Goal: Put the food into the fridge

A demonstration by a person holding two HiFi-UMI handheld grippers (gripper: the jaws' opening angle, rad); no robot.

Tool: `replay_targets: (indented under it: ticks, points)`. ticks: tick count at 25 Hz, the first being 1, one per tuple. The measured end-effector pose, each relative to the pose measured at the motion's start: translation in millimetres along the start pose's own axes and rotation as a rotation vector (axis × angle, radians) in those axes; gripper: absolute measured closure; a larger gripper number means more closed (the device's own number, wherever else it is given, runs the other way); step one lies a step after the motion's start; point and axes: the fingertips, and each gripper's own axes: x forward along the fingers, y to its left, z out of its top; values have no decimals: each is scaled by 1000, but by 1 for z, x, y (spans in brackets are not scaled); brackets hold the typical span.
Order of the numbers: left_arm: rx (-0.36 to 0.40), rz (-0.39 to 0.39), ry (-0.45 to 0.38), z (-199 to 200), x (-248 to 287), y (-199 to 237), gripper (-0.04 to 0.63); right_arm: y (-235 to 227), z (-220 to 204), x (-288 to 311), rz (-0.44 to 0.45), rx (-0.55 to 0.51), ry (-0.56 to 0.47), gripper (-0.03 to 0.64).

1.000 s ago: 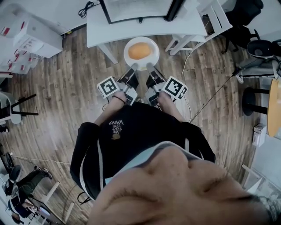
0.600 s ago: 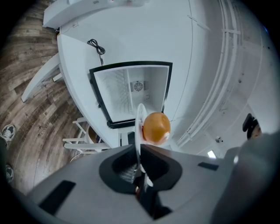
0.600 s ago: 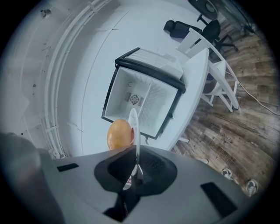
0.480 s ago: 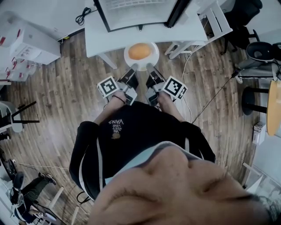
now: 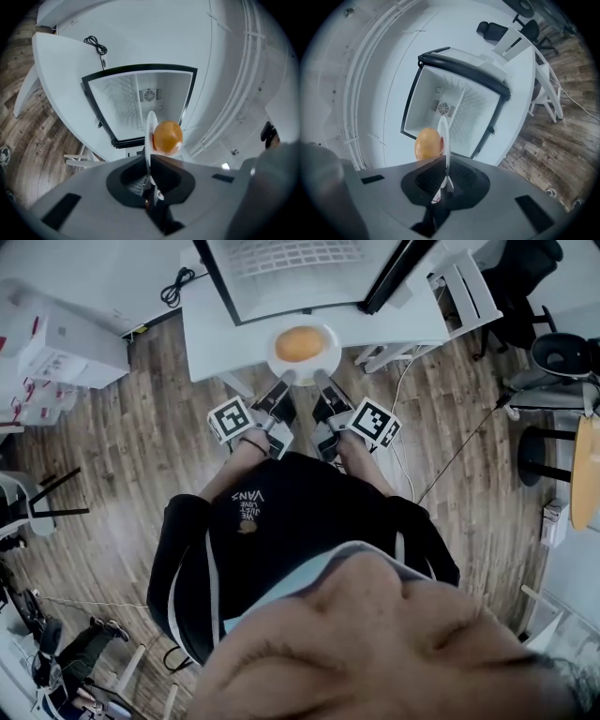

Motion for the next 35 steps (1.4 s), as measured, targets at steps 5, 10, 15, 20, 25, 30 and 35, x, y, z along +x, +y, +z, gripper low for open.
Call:
replay_targets:
  ticks: [5, 10, 15, 20, 25, 30, 35]
  points:
    - [-1, -1, 13, 21, 10, 4, 569, 2, 9, 20, -6, -3, -15, 594]
    - [-14, -9, 28, 36, 22, 6, 569, 3, 19, 36, -17, -5, -31, 594]
    - [-18, -15, 45, 53, 33, 10, 569, 2, 27, 54, -25, -1, -50, 594]
    - [-22, -20, 68, 70, 40, 14, 569, 2, 32, 70, -32, 1, -74, 594]
    - [-34, -21, 85, 85, 45, 19, 569, 1, 35, 84, -42, 13, -96, 594]
    - [-36, -34, 99, 91, 51, 17, 569, 3, 40, 91, -33, 10, -114, 594]
    - [-50, -32, 94, 95, 55, 20, 569, 2, 44, 96, -37, 4, -111, 594]
